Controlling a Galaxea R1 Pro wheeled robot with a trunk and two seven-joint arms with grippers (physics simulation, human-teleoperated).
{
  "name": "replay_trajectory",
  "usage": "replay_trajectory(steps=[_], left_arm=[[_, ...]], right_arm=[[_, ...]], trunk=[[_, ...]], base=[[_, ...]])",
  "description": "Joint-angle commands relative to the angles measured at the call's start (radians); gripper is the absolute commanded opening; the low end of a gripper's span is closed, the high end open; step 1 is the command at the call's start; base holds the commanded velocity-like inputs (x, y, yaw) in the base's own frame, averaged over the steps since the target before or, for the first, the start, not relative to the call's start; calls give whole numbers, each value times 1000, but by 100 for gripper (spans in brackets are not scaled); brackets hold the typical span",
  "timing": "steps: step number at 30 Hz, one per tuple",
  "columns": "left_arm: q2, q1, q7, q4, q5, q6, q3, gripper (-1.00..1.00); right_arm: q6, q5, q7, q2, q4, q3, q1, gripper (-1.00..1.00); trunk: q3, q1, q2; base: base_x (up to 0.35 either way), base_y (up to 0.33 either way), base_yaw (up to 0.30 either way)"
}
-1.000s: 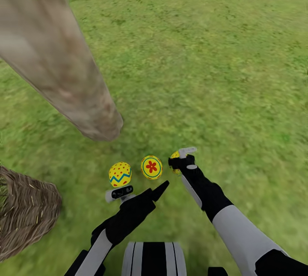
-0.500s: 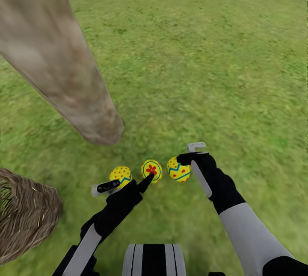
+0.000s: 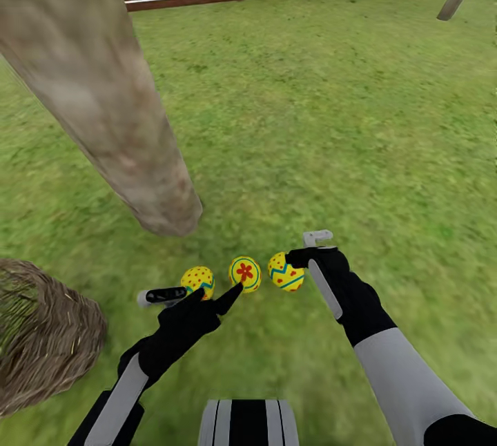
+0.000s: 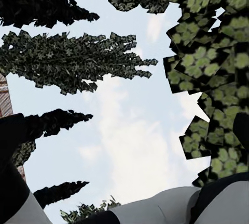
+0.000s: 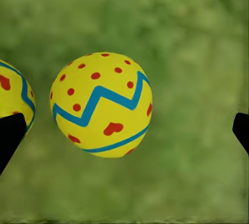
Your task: Take the three Easter eggs out of the wicker basket on the lawn in the garden, then place them on the lawn next to a single tree (choose any tree) so that all three eggs are next to the same tree and none are left in the basket.
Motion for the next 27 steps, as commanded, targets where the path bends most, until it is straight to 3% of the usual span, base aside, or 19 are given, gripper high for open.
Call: replay_trajectory(steps=[1,18,22,23,27], left_arm=[[0,0,0,0,7,9,1,100],[-3,9,4,7,5,8,5,100],[-1,10,9,11,-2,5,8,100],[-4,10,34,13,-6,4,9,100],[-8,10,173,13,-8,1,8,100]], right_arm=[[3,-11,-10,0,-1,2,0,100],[4,-12,-13,-4,12,2,2,100],[3,-14,-12,-38,37,2,11,100],[2,-15,-12,-58,52,2,22,100],[0,-14,-11,-68,64,3,46,100]], trunk=[[3,-1,0],[69,-9,4],[85,-11,5],[89,-11,5],[104,-13,6]], base=[[-333,0,0],[-342,75,0],[-322,149,0],[-101,50,0],[-36,18,0]])
